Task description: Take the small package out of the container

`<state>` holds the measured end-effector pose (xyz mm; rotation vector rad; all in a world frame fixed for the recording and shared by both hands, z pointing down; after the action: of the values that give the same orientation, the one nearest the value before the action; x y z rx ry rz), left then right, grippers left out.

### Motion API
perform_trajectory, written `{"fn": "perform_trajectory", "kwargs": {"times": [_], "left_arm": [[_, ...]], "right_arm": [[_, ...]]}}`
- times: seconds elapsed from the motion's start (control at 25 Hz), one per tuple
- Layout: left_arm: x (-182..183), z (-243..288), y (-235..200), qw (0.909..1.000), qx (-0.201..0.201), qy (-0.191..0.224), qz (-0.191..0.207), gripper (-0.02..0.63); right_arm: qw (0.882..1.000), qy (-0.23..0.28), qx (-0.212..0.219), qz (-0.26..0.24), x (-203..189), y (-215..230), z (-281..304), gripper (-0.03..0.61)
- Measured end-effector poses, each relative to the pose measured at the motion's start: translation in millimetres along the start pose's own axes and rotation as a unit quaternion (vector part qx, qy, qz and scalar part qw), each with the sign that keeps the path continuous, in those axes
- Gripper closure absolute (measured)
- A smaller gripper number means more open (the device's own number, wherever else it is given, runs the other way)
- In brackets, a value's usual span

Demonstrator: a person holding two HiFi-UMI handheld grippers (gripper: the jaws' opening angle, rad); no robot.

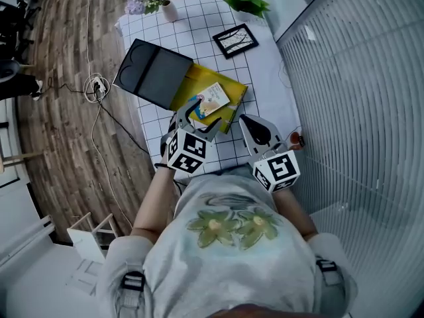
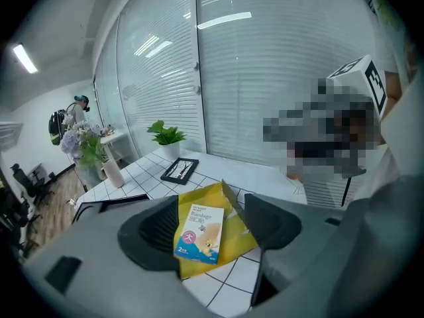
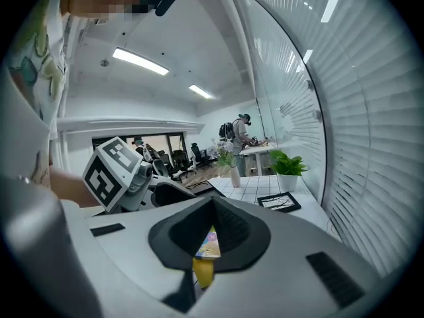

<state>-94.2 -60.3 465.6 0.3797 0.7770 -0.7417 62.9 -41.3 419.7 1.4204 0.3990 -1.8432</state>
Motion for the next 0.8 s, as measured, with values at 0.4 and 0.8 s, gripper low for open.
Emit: {"fn": "perform_trajectory", "kwargs": {"times": [0.4,0.8], "left_arm": [[-13.8,46.3,-12.3,0.9948,-0.016,-0.093,0.037,0.304],[-34.3,84.4,-23.2,0.9843,-0.040,-0.167,0.042,0.284]], "right_arm": [[1.000,-0.020,-0.010,0.021,-7.4,21.2,17.9,0.572],[0.999,-0.032,-0.007,0.033,-12.2,34.5,36.8,0.572]]}}
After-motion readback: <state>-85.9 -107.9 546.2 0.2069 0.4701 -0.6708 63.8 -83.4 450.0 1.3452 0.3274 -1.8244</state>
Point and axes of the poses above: the fingertips, and each gripper's own axes: z forward along the fingers, y to its right, x out of its top, the point moved 8 cm from there along -z, backward along the fingers
